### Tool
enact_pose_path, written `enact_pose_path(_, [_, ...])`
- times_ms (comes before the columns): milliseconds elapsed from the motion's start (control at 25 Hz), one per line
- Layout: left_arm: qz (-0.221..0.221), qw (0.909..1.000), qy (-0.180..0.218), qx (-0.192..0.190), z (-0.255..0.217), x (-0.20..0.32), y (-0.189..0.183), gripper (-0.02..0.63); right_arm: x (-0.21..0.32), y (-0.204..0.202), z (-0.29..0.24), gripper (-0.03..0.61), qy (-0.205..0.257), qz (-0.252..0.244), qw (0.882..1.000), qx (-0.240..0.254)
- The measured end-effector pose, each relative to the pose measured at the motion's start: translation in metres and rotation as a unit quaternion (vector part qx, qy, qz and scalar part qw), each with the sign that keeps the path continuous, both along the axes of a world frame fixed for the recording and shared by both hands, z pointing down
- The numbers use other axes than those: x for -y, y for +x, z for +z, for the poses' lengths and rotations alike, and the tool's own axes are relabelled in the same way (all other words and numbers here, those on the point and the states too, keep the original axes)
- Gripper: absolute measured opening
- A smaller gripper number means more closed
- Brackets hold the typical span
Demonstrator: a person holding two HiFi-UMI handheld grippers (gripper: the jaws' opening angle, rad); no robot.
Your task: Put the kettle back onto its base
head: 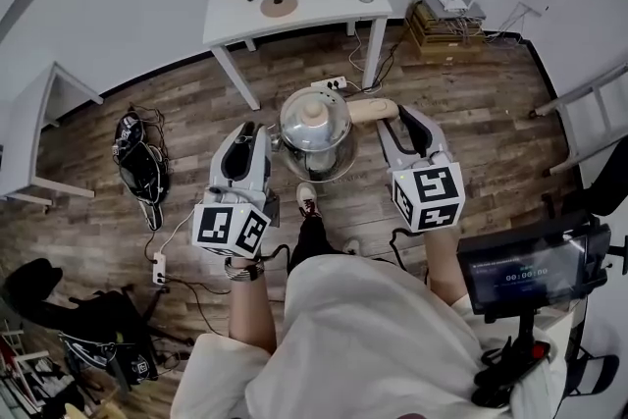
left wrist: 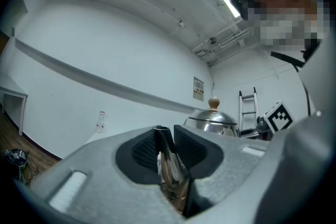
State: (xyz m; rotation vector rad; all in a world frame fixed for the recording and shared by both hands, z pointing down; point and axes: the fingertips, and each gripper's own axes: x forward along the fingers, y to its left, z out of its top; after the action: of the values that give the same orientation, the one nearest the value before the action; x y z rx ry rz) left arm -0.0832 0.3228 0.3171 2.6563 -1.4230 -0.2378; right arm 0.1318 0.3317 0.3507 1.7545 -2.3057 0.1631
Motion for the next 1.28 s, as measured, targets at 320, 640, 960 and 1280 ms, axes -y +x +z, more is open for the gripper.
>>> enact_pose_path(320, [0.006, 1.0, 0.006, -0.003, -0.018, 0.013, -0.002, 0.08, 0.013, -0.002, -0.016, 0.141, 0.002, 0.005, 1.0, 0.007])
enact_pose_path(640, [0.008, 0.9999, 0.006, -0.005, -0.007, 0.014, -0.008, 0.078, 0.018, -0.009, -0.005, 0.143, 0.001, 0.005, 1.0, 0.014])
enact_pose_path(960, [-0.002, 1.0, 0.004, -0.006, -0.005, 0.067, -0.008, 0.078, 0.072, -0.009, -0.002, 0.143, 0.001, -0.006, 1.0, 0.015])
enact_pose_path(1280, [-0.008, 0.9999, 0.003, -0.006, 0.001, 0.123, -0.005, 0.078, 0.132, -0.005, 0.001, 0.144, 0.0, -0.015, 1.0, 0.015])
